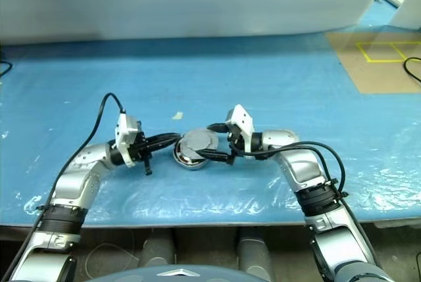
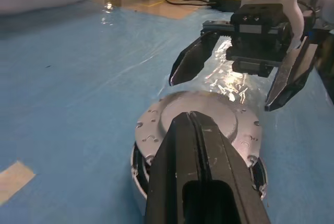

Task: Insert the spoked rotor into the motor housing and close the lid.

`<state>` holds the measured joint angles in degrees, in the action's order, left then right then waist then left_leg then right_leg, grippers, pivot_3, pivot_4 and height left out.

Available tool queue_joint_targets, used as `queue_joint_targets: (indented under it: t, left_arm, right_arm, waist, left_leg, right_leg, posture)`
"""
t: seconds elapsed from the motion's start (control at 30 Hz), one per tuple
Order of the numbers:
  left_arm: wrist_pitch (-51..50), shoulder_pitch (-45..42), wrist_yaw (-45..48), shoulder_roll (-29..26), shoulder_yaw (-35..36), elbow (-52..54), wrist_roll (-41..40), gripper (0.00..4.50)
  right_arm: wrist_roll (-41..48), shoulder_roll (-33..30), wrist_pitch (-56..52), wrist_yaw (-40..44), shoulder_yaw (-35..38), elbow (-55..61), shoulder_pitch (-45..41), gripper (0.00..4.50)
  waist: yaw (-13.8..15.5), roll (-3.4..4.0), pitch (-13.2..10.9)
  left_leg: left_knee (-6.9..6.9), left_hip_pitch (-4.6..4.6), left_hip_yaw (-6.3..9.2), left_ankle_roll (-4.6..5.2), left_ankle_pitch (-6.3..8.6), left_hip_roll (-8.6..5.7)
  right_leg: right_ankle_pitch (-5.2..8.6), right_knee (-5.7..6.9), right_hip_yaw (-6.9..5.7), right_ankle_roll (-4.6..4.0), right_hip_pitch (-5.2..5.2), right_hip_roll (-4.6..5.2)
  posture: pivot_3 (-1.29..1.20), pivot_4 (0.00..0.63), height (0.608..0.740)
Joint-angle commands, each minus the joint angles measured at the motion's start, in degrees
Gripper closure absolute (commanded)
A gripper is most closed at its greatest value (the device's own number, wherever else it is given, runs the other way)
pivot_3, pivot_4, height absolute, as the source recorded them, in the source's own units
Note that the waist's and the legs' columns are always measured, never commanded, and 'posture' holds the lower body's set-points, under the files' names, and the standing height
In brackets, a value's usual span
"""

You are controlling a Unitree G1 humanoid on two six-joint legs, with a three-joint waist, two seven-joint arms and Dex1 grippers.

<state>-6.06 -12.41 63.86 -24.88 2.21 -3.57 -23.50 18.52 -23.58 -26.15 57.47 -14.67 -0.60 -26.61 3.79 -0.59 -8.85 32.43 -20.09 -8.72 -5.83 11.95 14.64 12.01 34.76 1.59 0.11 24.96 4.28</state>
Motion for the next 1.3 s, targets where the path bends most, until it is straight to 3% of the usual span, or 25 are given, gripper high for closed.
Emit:
queue_joint_targets:
  t: [0.03, 0.53, 0.63, 0.73, 1.3]
  left_arm:
    - [0.5, 3.3, -2.3, -0.9, 1.6, 5.2, -0.9, 4.50]
    - [-0.1, 10.0, -8.8, -1.0, 4.0, 9.5, -2.3, 4.50]
    - [0.1, 10.5, -9.5, -1.0, 4.3, 9.7, -2.3, 4.50]
    - [0.2, 10.4, -10.2, -0.9, 4.4, 9.3, -2.5, 4.50]
    - [0.5, 10.6, -11.8, -0.4, 3.9, 8.6, -2.4, 4.50]
  right_arm:
    - [-2.1, 1.6, 2.6, -0.7, -0.9, -2.0, -2.5, 0.05]
    - [-8.2, 3.8, 10.2, 2.0, -4.5, -8.0, -4.2, 0.05]
    - [-8.5, 4.2, 10.0, 2.2, -4.7, -7.8, -4.1, 0.63]
    - [-9.4, 5.1, 9.6, 1.4, -5.7, -7.5, -4.7, 1.53]
    - [-15.9, 7.0, 8.0, -1.9, -10.4, -2.8, -6.4, 1.55]
  waist:
    - [-0.1, -0.01, 0.0]
    - [-0.2, -0.01, 0.0]
    - [-0.4, -0.01, 0.0]
    - [-0.7, -0.01, 0.0]
    - [-1.5, -0.01, 0.0]
  left_leg:
    - [0.00, 0.00, -0.01, 0.00, 0.00, 0.01]
    - [0.03, 0.00, -0.04, 0.00, 0.00, 0.03]
    - [0.03, 0.01, -0.04, 0.01, 0.00, 0.03]
    - [0.04, 0.02, -0.04, 0.01, 0.00, 0.04]
    - [0.11, 0.05, -0.04, 0.01, 0.00, 0.07]
  right_leg:
    - [0.00, 0.00, 0.01, 0.00, 0.02, -0.01]
    - [0.00, 0.04, 0.02, 0.00, 0.05, -0.04]
    - [0.00, 0.04, 0.03, 0.00, 0.04, -0.04]
    - [0.00, 0.06, 0.02, 0.00, 0.04, -0.04]
    - [0.00, 0.13, 0.05, 0.00, 0.04, -0.08]
  posture:
    - [0.00, 0.150, 0.740]
    - [0.00, 0.150, 0.740]
    - [0.00, 0.150, 0.740]
    - [0.00, 0.150, 0.740]
    - [0.00, 0.150, 0.740]
